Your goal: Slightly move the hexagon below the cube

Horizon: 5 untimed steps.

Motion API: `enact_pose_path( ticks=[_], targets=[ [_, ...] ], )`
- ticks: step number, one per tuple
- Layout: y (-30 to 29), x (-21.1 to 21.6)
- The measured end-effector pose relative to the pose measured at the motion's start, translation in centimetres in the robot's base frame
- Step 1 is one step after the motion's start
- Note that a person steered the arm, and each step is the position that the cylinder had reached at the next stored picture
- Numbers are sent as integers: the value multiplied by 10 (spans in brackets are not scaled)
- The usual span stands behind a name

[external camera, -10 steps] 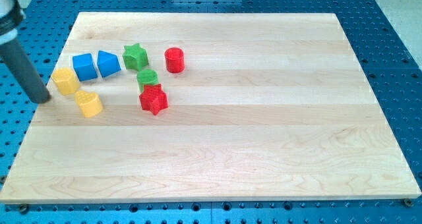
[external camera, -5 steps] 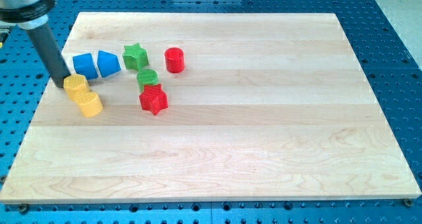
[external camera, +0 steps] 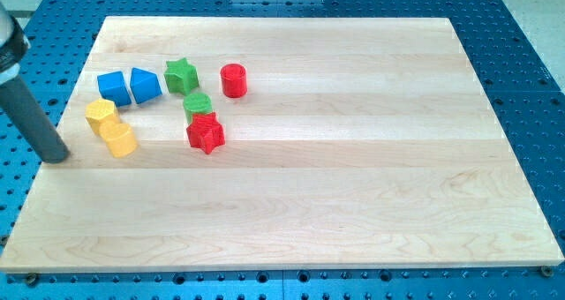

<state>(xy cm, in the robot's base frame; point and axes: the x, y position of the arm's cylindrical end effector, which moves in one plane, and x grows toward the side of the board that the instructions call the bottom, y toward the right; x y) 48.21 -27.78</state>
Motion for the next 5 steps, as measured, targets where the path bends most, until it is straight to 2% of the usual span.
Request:
enact_pose_path(
  ticks=[2, 3, 4, 5],
  targets=[
    [88, 3],
    [123, 33],
    [202, 43],
    [230, 14]
  ],
)
